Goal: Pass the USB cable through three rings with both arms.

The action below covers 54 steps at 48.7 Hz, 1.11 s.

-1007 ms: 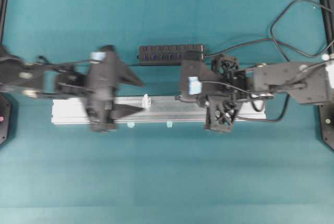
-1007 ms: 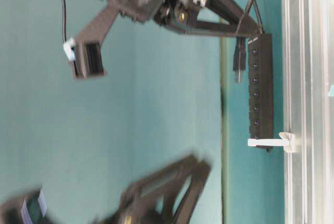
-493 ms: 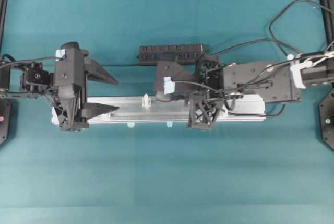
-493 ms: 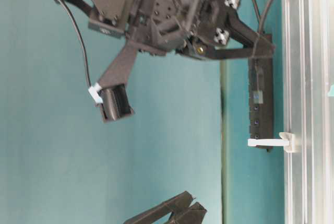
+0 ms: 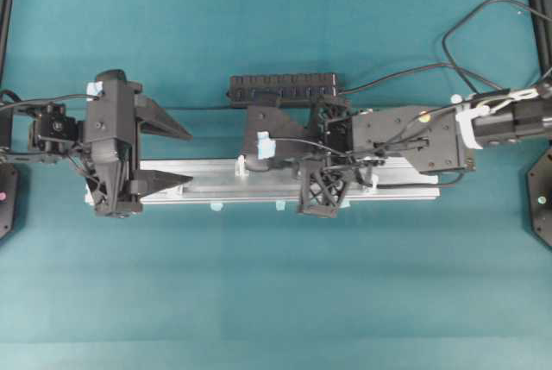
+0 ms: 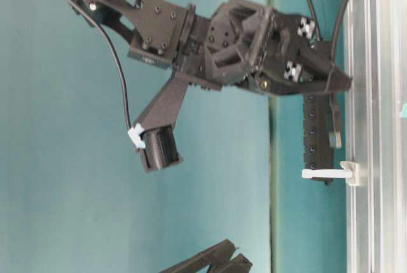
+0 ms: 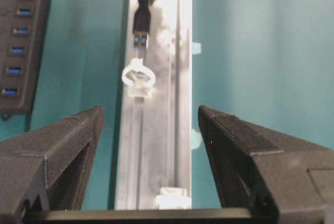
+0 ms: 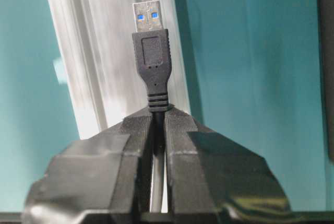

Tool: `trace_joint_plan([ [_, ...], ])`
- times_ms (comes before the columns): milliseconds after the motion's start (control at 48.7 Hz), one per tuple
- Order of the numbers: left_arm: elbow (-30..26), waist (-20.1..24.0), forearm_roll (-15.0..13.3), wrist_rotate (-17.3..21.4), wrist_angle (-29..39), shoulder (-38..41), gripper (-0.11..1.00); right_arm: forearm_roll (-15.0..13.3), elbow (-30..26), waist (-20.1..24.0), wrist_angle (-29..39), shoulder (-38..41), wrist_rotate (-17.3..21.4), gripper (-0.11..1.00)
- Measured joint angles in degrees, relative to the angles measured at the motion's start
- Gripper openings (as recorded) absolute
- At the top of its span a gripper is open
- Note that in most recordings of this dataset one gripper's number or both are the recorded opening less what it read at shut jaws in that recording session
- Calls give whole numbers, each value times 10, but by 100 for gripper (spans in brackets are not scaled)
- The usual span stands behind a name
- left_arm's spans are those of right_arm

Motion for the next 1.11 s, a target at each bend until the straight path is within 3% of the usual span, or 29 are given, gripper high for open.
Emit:
trace_joint_plan([
  [349,4,0,1,-21,0,-4,79,0,-19,0,-23,17,0,-8],
  [1110,6,0,1,-22,0,4,79,1,-38,-1,-91,40,0,-8],
])
